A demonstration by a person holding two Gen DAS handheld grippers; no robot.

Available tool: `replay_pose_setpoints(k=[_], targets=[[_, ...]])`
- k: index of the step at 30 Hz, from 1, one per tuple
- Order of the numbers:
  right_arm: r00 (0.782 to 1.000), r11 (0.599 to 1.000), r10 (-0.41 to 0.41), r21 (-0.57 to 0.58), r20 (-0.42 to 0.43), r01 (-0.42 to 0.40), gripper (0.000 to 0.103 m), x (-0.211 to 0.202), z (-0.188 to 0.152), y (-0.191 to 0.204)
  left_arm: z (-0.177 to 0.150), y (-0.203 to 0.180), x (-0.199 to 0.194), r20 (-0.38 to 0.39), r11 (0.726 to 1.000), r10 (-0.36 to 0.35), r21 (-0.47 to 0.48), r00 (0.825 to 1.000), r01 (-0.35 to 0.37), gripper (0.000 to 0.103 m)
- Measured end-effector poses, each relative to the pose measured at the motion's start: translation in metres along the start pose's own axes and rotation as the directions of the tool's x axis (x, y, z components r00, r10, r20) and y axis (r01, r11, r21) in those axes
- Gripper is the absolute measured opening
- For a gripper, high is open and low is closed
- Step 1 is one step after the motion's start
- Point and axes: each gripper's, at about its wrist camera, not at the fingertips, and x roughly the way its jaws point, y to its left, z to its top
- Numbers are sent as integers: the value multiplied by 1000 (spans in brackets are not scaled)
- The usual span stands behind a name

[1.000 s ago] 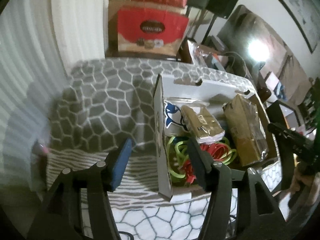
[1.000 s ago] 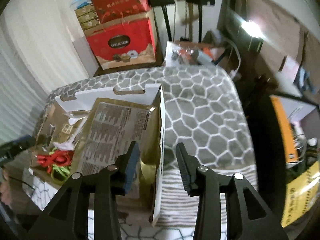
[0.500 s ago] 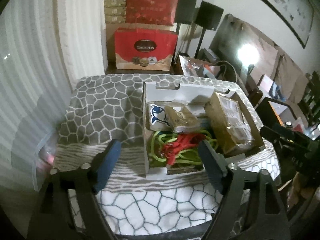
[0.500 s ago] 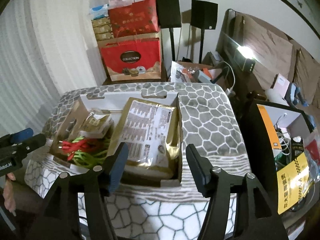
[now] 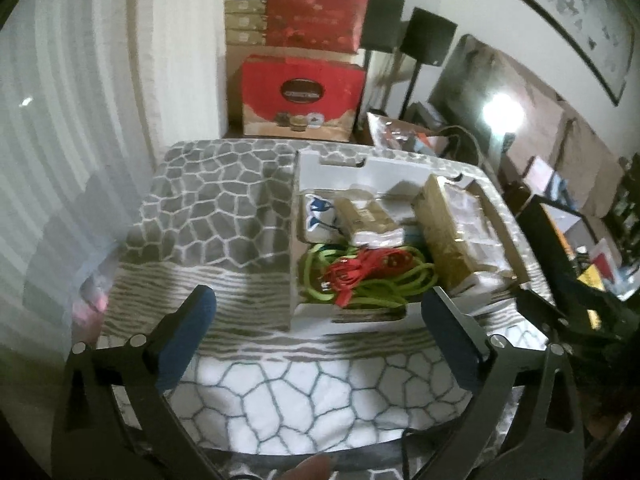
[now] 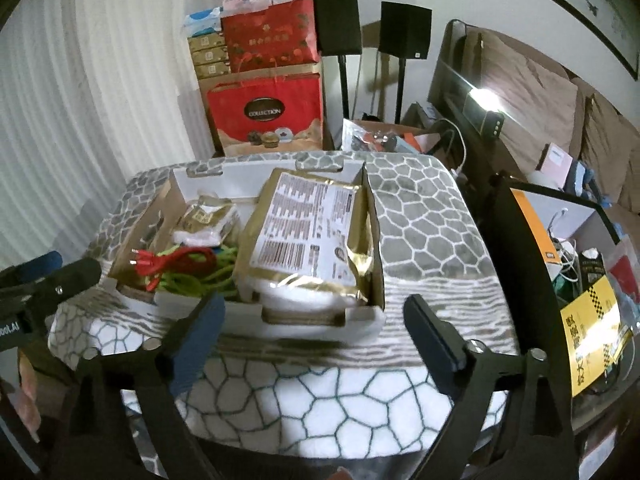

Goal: Organize objects

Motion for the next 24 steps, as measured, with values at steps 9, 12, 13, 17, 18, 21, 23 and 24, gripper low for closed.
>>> replay_pose_setpoints(k=[9, 12, 13, 17, 18, 21, 23, 24], targets=[[1000, 1000, -11, 13, 5, 11, 102, -8, -14, 5, -10, 7, -4, 0, 999, 33, -18, 999, -33, 102], [1000, 1000, -16, 17, 5, 16, 102, -9, -16, 5, -13, 9, -4, -2, 999, 42, -29, 999, -42, 102], [1000, 1000, -16, 18, 4, 16, 102, -9, -17, 5, -14, 10, -4, -2, 999, 42, -32, 999, -43, 102], [1000, 999, -23, 22, 2, 23, 102, -9, -19, 5, -17, 11, -3, -5, 998, 47, -39, 999, -47, 102], [1000, 999, -24, 22, 3, 24, 102, -10, -19, 5, -18, 11, -3, -4, 998, 47, -37, 999, -47, 102], [1000, 999, -19, 29, 3, 19, 102, -10, -19, 5, -19, 8, -4, 1, 998, 53, -27, 999, -53, 102], [1000, 999, -20, 34, 4, 20, 102, -10, -18, 4, -20, 6, -5, 6, 998, 58, -22, 998, -57, 103], [1000, 999, -22, 34, 5, 22, 102, -10, -18, 4, -20, 6, -5, 8, 998, 58, -20, 998, -58, 103]])
